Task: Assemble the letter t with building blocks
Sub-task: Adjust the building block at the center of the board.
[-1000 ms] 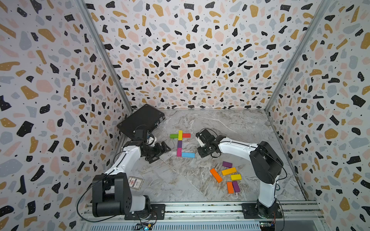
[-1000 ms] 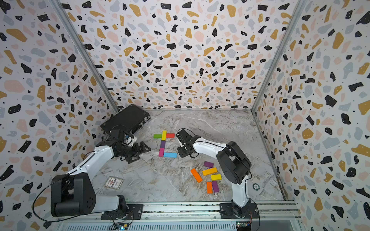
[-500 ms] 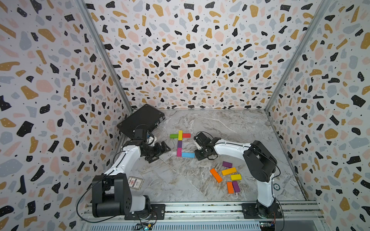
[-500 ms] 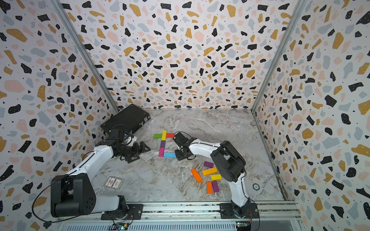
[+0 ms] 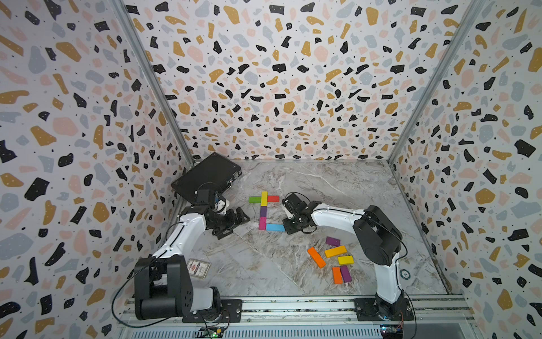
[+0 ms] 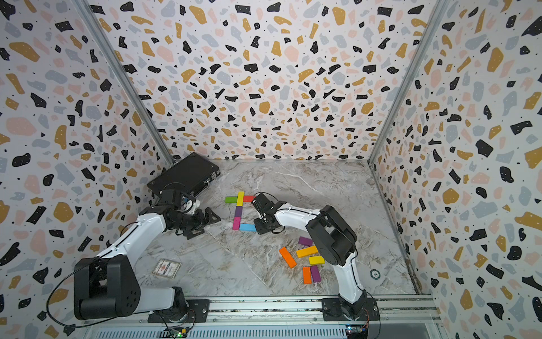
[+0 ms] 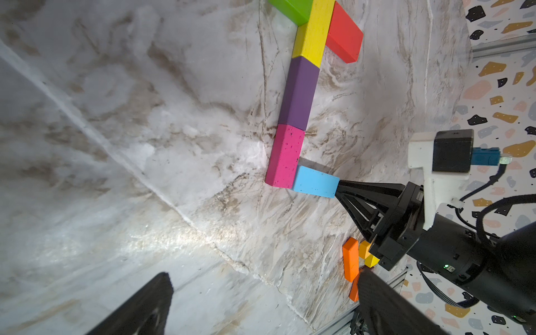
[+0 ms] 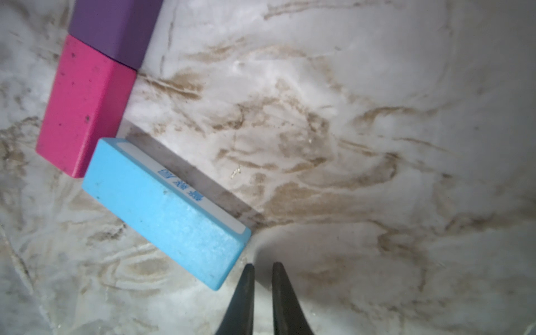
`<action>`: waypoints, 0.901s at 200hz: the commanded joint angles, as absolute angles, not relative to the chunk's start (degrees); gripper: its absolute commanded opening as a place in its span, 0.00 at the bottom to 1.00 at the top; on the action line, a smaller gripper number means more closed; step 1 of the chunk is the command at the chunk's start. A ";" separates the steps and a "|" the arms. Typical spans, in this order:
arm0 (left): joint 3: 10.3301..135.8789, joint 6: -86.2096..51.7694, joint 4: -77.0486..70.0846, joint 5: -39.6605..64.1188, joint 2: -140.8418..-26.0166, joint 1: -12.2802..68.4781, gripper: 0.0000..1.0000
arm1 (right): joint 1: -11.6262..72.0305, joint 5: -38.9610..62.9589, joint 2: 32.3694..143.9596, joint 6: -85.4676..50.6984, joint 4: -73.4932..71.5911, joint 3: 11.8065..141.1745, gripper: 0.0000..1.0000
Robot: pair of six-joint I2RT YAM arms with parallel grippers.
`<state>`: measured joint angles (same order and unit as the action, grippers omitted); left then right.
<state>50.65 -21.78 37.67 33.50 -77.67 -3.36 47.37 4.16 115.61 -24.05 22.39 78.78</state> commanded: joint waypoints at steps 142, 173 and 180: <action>51.94 -20.50 38.28 34.38 -76.35 -3.16 0.99 | 47.90 3.93 116.46 -23.91 23.73 81.83 0.17; 51.93 -20.56 38.25 34.45 -76.27 -3.16 1.00 | 47.83 3.84 116.50 -23.55 23.23 82.00 0.18; 51.86 -20.56 38.23 34.46 -76.26 -3.16 1.00 | 47.89 3.95 116.61 -23.55 23.38 82.18 0.18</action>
